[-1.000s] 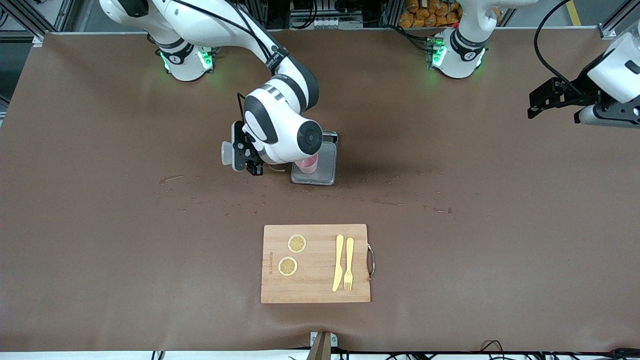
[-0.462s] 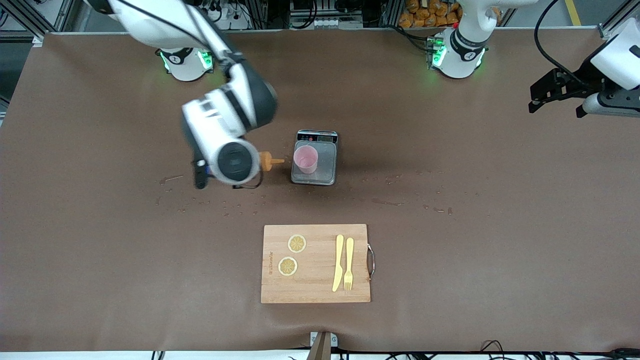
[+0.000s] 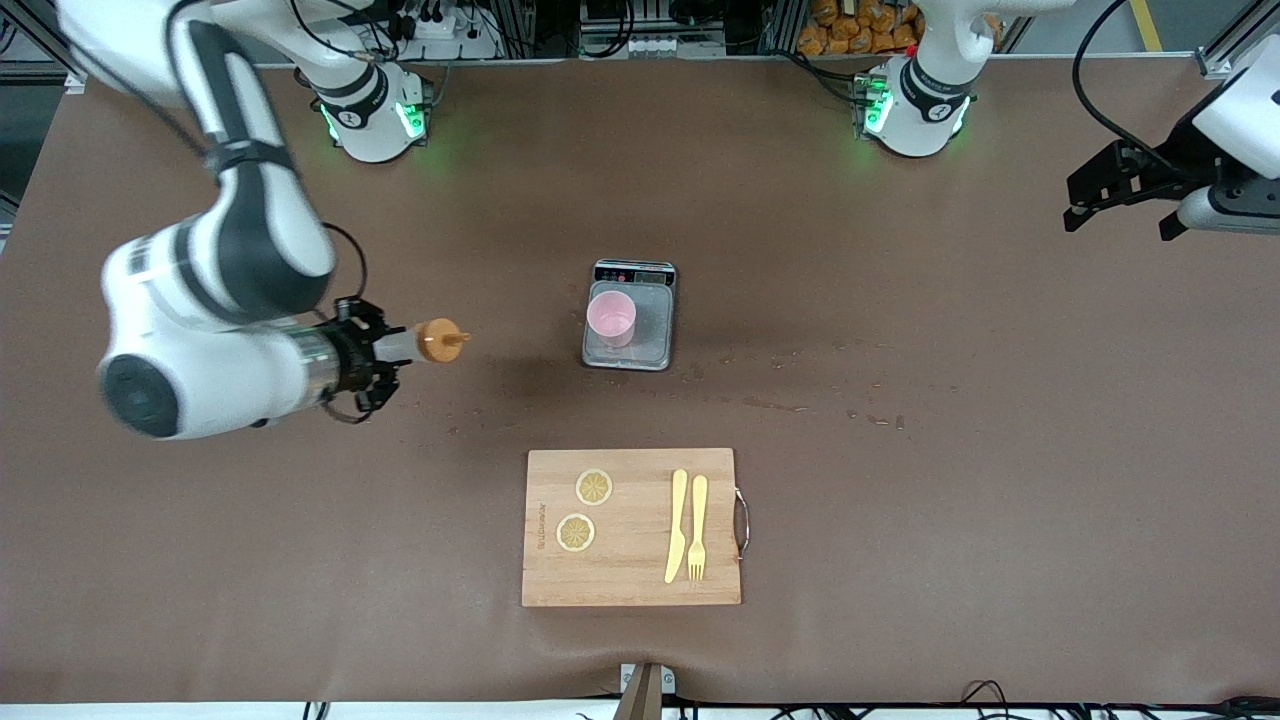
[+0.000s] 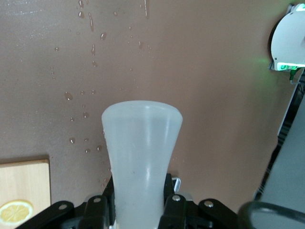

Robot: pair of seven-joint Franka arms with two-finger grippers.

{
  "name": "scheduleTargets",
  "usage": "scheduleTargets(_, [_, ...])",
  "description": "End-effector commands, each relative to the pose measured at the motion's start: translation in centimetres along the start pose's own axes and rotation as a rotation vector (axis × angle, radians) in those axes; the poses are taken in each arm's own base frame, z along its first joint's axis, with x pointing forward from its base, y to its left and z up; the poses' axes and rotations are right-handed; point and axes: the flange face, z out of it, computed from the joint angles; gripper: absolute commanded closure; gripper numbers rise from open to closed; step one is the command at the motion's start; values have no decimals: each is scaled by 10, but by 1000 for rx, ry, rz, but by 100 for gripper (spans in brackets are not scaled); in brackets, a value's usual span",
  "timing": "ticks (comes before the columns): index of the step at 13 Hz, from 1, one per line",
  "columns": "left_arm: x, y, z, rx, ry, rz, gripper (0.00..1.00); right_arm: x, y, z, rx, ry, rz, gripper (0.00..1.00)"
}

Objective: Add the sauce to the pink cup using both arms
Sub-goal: 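Carry the bottle back beside the cutting board with the right gripper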

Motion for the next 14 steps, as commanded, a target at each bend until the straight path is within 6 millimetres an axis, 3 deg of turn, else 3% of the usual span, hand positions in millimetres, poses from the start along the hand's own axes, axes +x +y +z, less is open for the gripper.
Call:
scheduleTargets(1, [-1,-10,-6,-26,16,-28,0,79,11,-21,6,-199,-85,100])
scheduleTargets(4, [-1,-11,-7,-26,17,-30,0,153,12,-15,40,-332,-168,100])
scheduleTargets(6, [-1,-12,-6,-26,16,-31,0,199,4,3,51,-477,-214,100])
scheduleTargets(8, [-1,-11,-6,-26,16,-30,0,250,-4,32,82,-613,-275,100])
scheduleTargets(12, [-1,-12,-6,-28,14,-30,0,323,-16,106,138,-778,-367,100])
scheduleTargets(14, [-1,-12,-6,-28,16,-30,0,351,-16,132,165,-814,-401,100])
